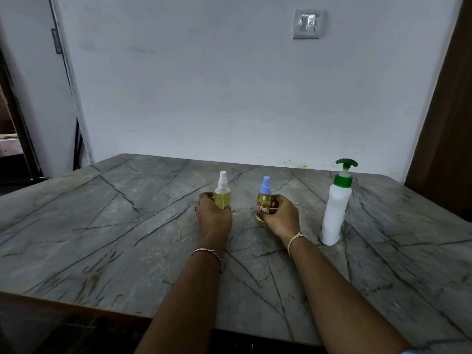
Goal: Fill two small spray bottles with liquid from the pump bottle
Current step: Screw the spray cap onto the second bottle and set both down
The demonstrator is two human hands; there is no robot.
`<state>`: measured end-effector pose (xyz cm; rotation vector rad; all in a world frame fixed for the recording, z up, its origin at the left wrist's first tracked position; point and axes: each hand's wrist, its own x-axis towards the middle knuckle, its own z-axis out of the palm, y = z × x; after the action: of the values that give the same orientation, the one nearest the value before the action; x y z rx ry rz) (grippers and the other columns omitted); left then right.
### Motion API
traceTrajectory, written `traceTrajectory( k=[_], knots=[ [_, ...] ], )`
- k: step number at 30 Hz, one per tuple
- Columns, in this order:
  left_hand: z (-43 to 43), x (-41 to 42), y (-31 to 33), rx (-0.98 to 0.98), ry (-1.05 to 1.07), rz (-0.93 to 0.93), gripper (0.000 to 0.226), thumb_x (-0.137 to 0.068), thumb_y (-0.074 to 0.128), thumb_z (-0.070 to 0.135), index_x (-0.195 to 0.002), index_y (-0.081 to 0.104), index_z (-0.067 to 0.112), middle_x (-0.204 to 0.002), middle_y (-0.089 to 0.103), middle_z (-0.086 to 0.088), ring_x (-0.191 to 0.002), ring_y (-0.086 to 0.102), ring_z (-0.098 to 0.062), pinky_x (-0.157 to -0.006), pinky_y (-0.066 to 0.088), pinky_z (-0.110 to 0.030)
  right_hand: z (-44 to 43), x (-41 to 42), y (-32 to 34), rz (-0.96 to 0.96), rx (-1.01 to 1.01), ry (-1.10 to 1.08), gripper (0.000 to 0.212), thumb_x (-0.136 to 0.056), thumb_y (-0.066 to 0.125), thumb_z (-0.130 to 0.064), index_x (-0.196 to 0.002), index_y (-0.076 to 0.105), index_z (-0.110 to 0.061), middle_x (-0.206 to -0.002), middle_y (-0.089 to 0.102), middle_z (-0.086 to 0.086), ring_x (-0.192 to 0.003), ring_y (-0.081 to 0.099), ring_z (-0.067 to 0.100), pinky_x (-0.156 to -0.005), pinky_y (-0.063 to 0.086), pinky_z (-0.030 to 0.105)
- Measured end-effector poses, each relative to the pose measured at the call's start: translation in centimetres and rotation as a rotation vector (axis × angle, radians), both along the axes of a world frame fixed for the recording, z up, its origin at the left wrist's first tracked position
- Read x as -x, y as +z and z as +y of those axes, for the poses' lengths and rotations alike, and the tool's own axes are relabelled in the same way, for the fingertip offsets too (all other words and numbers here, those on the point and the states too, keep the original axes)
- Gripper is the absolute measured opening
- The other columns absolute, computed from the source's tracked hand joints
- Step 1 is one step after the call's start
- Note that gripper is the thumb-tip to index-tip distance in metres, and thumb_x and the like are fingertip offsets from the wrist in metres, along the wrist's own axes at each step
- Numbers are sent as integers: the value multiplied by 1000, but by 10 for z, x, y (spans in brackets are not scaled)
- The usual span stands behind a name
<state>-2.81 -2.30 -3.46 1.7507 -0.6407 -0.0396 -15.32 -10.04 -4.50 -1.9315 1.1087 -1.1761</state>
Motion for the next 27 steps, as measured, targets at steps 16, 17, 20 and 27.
traceTrajectory(
  k=[16,17,20,27],
  knots=[
    [14,26,2,54,-116,-375,35,-80,70,18,-108,48,16,-102,54,-1,-87,54,-17,-69,42,-25,11,3,5,-36,-135,94,74,-66,86,-17,-129,46,-11,-124,59,8,-108,58,20,-96,47,32],
    [12,27,0,35,-154,-409,33,-80,70,19,-106,49,17,-97,53,2,-82,53,-15,-66,40,-24,12,4,5,-32,-148,95,76,-65,86,-16,-130,46,-11,-125,59,8,-108,58,20,-96,47,32],
    [12,29,-3,-12,-261,-471,29,-80,71,20,-101,52,20,-87,55,6,-74,53,-12,-63,43,-25,13,8,8,1,-162,76,82,-64,87,-18,-133,43,-11,-129,56,8,-113,56,22,-98,46,33],
    [8,31,-5,-108,-420,-534,15,-81,70,27,-91,60,22,-83,63,8,-72,59,-9,-63,47,-21,23,33,13,97,-92,38,59,-68,84,-21,-120,57,-13,-115,63,3,-103,60,16,-92,49,31]
  ],
)
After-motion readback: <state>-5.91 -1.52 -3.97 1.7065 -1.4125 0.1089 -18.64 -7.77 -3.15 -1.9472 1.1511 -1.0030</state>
